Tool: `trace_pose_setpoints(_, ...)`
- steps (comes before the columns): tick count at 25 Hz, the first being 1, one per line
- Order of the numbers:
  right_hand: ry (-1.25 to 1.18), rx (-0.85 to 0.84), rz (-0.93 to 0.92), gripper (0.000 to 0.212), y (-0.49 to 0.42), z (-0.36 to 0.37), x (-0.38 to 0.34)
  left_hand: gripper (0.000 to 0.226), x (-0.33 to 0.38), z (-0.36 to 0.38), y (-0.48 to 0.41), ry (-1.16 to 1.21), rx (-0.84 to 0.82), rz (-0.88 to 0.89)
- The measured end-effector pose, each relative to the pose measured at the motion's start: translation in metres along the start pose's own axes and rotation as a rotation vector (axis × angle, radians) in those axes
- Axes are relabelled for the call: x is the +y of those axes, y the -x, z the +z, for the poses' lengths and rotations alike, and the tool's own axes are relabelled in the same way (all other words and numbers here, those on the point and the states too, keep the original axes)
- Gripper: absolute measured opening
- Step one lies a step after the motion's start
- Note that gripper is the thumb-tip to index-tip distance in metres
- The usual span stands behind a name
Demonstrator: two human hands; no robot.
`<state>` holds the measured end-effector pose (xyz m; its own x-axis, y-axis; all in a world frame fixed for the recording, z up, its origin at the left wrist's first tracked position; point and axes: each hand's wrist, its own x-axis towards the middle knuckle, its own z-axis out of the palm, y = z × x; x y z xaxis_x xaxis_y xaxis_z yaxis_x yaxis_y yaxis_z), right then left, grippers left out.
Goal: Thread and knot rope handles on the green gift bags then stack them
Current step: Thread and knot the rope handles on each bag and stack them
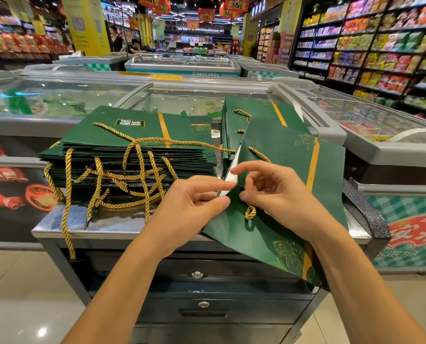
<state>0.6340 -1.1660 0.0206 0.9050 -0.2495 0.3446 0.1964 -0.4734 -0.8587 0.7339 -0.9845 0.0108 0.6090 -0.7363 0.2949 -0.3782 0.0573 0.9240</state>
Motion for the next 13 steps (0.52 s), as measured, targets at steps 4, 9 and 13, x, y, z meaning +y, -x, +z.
trace_pose_setpoints(4,0.004,-0.025,0.005,0.034,0.000,-0.003,-0.002,0.023,0.001,0.000,-0.002,-0.013,0.017,-0.005)
trace_pose_setpoints(9,0.014,0.012,-0.029,0.031,0.003,0.000,0.000,0.023,0.004,0.003,-0.012,0.004,0.046,-0.134)
trace_pose_setpoints(13,-0.018,-0.003,-0.043,0.031,0.005,-0.001,0.002,0.030,0.013,-0.002,-0.022,-0.199,-0.158,-0.094)
